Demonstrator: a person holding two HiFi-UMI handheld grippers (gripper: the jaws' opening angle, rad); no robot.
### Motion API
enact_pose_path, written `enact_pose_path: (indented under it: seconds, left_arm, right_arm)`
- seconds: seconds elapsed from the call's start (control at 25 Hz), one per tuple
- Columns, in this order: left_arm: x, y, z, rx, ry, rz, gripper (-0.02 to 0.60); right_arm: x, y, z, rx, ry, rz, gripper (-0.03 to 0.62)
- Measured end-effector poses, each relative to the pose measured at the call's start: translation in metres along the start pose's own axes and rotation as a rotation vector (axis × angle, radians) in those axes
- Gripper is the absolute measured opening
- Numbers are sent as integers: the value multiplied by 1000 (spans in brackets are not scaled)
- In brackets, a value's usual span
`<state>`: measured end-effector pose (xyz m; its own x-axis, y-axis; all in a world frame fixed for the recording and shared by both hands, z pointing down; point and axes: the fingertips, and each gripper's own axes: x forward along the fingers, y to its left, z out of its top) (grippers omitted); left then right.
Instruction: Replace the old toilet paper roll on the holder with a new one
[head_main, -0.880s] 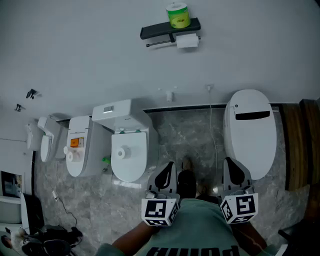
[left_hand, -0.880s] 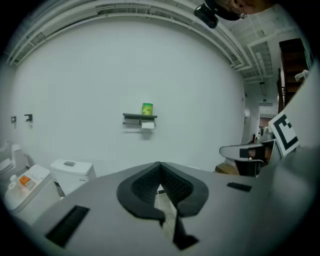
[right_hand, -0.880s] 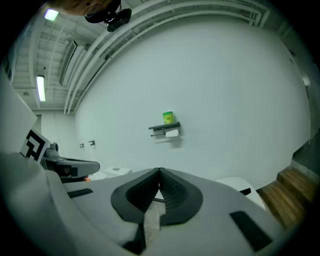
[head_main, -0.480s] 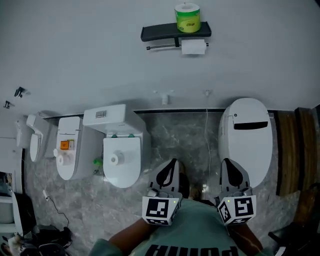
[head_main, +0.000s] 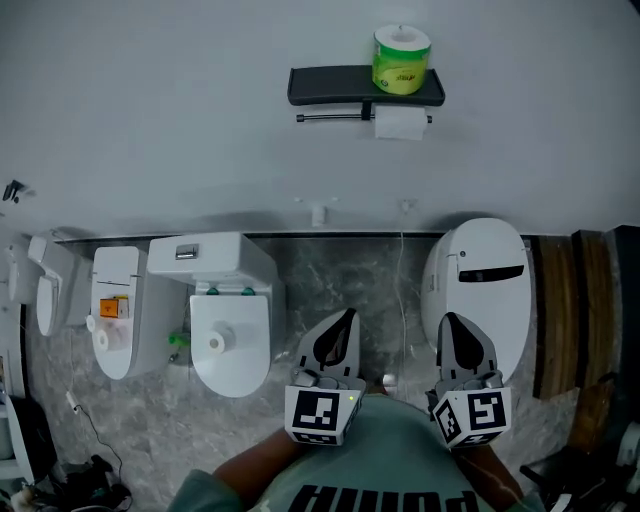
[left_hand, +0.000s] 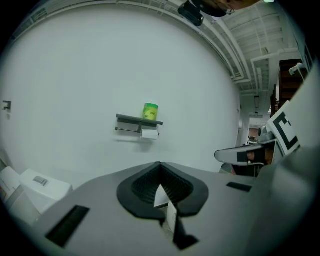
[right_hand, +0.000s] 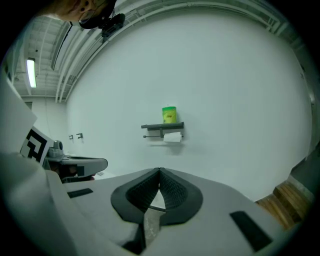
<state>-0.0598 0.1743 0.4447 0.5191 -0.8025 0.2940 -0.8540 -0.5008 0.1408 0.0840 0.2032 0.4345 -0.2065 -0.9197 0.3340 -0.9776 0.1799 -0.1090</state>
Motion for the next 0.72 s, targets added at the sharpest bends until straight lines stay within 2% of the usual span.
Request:
enact_pose_path:
  seconds: [0.4, 0.6, 0.72]
  left_arm:
    - [37, 39, 34, 23, -48, -68, 6]
    - [46, 62, 46, 23, -82, -52, 6]
    - [51, 75, 50, 21, -73, -36, 6]
  right_arm:
    - [45, 15, 33, -4, -40, -52, 8]
    - [67, 20, 39, 41, -48, -44, 8]
    - [81, 19, 46, 61, -55, -32, 8]
